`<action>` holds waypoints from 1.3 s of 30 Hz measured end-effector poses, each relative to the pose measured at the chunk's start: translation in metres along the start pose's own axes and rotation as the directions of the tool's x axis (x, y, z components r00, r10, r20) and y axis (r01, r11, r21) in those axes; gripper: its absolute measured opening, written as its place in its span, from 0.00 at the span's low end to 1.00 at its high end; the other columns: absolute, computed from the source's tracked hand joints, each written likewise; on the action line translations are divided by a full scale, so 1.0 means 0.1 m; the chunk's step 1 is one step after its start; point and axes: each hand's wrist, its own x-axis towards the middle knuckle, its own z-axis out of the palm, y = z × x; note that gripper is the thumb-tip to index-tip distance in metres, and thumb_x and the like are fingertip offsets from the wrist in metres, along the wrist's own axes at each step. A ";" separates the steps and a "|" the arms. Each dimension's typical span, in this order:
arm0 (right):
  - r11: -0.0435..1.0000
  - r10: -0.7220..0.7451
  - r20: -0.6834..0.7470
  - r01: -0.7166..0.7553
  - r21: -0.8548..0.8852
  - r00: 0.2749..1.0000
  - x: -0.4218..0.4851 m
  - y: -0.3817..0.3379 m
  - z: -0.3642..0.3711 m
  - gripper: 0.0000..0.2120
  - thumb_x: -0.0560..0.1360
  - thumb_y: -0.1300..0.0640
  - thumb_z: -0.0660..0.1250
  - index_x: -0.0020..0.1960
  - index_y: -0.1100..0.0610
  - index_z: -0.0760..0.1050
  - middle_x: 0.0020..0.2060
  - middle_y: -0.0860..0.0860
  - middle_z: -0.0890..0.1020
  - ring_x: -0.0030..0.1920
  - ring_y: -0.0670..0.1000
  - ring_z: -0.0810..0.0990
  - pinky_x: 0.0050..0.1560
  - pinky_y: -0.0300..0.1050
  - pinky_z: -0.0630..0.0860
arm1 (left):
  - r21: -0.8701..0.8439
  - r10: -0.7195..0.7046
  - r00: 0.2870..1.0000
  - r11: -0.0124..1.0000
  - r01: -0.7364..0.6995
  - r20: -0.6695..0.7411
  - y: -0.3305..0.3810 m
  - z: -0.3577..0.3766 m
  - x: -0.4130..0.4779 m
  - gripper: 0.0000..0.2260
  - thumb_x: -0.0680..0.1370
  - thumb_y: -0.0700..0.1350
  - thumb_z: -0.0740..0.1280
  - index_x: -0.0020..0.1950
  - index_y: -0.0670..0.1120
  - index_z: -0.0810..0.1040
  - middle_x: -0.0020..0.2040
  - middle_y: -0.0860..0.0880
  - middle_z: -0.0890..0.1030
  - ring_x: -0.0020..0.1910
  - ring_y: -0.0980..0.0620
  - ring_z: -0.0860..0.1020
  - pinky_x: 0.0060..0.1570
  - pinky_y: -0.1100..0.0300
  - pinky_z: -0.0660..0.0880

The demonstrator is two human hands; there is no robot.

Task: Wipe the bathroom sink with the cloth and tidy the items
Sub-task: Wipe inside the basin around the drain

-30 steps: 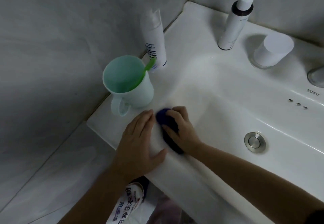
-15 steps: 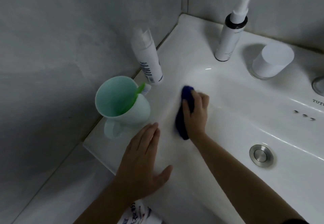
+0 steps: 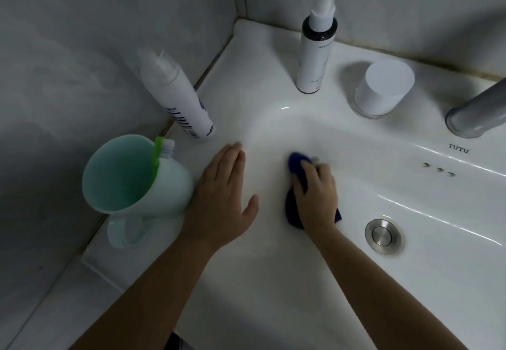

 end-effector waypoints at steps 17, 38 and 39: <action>0.803 -0.580 0.126 0.591 -0.079 0.805 -0.09 0.18 -0.18 0.13 0.72 0.54 0.61 0.55 0.58 0.70 0.51 0.55 0.69 0.40 0.60 0.78 0.35 0.49 0.77 | -0.087 0.005 1.000 0.996 -0.005 0.002 -0.04 -0.01 0.01 0.32 0.73 0.56 0.58 0.69 0.34 0.66 0.70 0.39 0.66 0.69 0.43 0.64 0.67 0.52 0.63; 0.831 -0.513 -0.196 0.426 -0.358 0.836 0.70 0.02 -0.10 0.11 0.72 0.54 0.67 0.52 0.57 0.75 0.44 0.58 0.82 0.35 0.57 0.78 0.38 0.48 0.66 | -0.091 0.008 1.000 0.996 -0.011 -0.030 -0.05 0.01 0.02 0.32 0.71 0.55 0.59 0.68 0.34 0.67 0.69 0.39 0.68 0.68 0.43 0.66 0.65 0.50 0.66; 0.850 -0.468 -0.193 0.380 -0.363 0.862 0.57 0.18 -0.20 0.11 0.72 0.53 0.66 0.52 0.57 0.75 0.44 0.58 0.82 0.35 0.58 0.78 0.38 0.48 0.67 | -0.093 0.012 0.999 0.996 -0.015 -0.030 -0.05 0.01 0.02 0.32 0.72 0.55 0.59 0.67 0.34 0.68 0.69 0.39 0.68 0.68 0.43 0.66 0.65 0.50 0.66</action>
